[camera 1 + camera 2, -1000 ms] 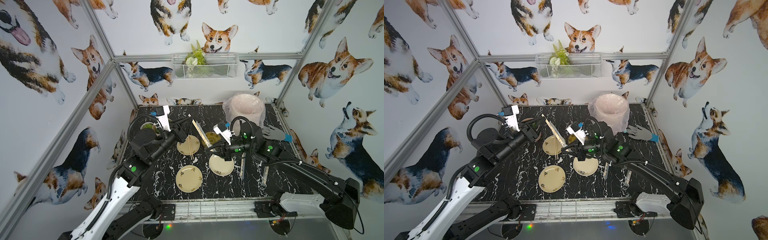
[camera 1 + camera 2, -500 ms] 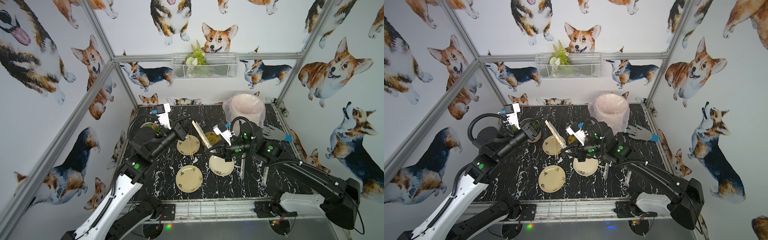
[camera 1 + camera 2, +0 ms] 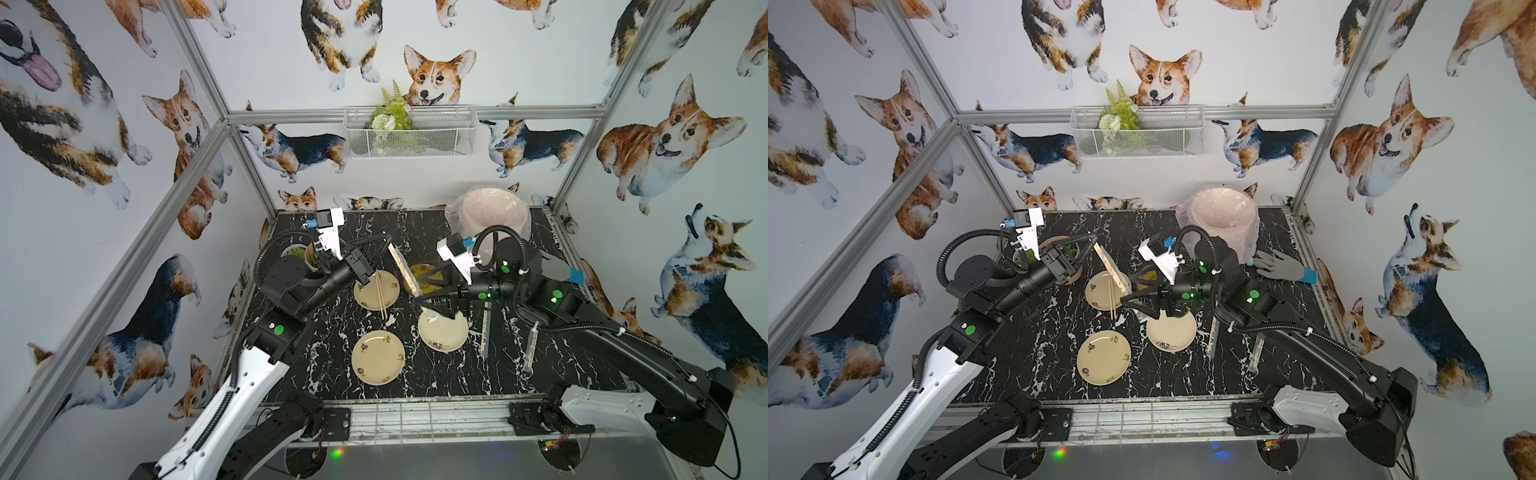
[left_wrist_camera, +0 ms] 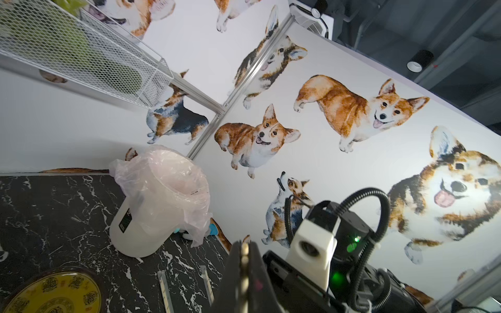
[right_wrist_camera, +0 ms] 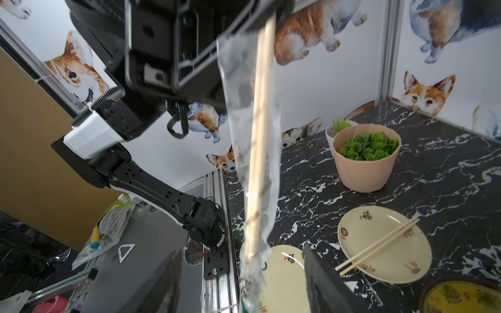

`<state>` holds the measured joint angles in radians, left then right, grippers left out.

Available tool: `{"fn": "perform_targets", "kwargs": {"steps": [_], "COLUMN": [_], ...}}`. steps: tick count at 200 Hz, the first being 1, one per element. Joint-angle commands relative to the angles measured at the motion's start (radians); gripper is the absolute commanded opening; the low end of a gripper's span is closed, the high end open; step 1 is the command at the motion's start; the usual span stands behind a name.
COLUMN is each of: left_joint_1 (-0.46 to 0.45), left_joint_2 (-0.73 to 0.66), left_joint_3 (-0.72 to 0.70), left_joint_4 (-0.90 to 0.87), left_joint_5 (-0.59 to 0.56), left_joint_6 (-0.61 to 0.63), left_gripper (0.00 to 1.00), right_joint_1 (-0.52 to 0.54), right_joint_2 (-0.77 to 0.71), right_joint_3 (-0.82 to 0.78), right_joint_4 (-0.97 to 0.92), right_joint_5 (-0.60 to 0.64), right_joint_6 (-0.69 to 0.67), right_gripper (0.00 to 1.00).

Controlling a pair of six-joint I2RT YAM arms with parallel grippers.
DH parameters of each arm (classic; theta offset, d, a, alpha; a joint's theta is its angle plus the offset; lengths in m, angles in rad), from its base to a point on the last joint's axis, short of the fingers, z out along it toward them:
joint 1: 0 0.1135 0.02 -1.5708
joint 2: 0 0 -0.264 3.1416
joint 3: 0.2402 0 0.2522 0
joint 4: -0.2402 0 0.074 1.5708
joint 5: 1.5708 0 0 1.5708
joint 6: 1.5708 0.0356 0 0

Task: Remove the packaging of disposable chopsticks
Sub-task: Remove the packet bag from the disposable chopsticks.

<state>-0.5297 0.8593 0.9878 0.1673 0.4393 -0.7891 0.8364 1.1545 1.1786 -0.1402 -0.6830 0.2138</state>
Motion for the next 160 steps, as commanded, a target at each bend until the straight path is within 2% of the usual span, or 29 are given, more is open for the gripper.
{"fn": "perform_targets", "kwargs": {"steps": [1,29,43,59,94,103,116,129,160], "left_joint_1": [0.002,0.002,0.002,0.002,0.002,0.002,0.002,0.002,0.002], "left_joint_2": [0.005,0.008,0.005,0.004,0.004,0.003,0.002,-0.002,-0.018], "left_joint_3": [-0.012,-0.018,-0.019,-0.020,-0.029,-0.031,-0.034,-0.034,-0.025], "left_joint_4": [0.121,0.164,0.168,0.170,0.163,0.163,0.163,0.161,0.129], "left_joint_5": [0.132,0.197,0.207,0.220,0.218,0.214,0.210,0.203,0.162], "left_joint_6": [-0.002,0.002,0.004,0.008,0.014,0.014,0.014,0.017,0.036], "left_gripper": [0.00,0.00,0.00,0.00,0.00,0.00,0.00,0.00,0.00], "right_joint_1": [-0.017,-0.042,-0.048,-0.054,-0.058,-0.058,-0.058,-0.059,-0.057], "right_joint_2": [0.043,0.077,0.086,0.092,0.102,0.107,0.111,0.117,0.107], "right_joint_3": [0.072,0.104,0.108,0.105,0.089,0.091,0.090,0.087,0.058], "right_joint_4": [-0.049,-0.020,-0.004,0.029,0.100,0.106,0.112,0.117,0.120], "right_joint_5": [-0.101,-0.171,-0.204,-0.249,-0.318,-0.328,-0.337,-0.346,-0.332], "right_joint_6": [-0.038,-0.005,0.014,0.048,0.115,0.127,0.137,0.147,0.159], "right_gripper": [0.57,0.41,0.37,0.22,0.20,0.12,0.11,0.00,0.00]}}
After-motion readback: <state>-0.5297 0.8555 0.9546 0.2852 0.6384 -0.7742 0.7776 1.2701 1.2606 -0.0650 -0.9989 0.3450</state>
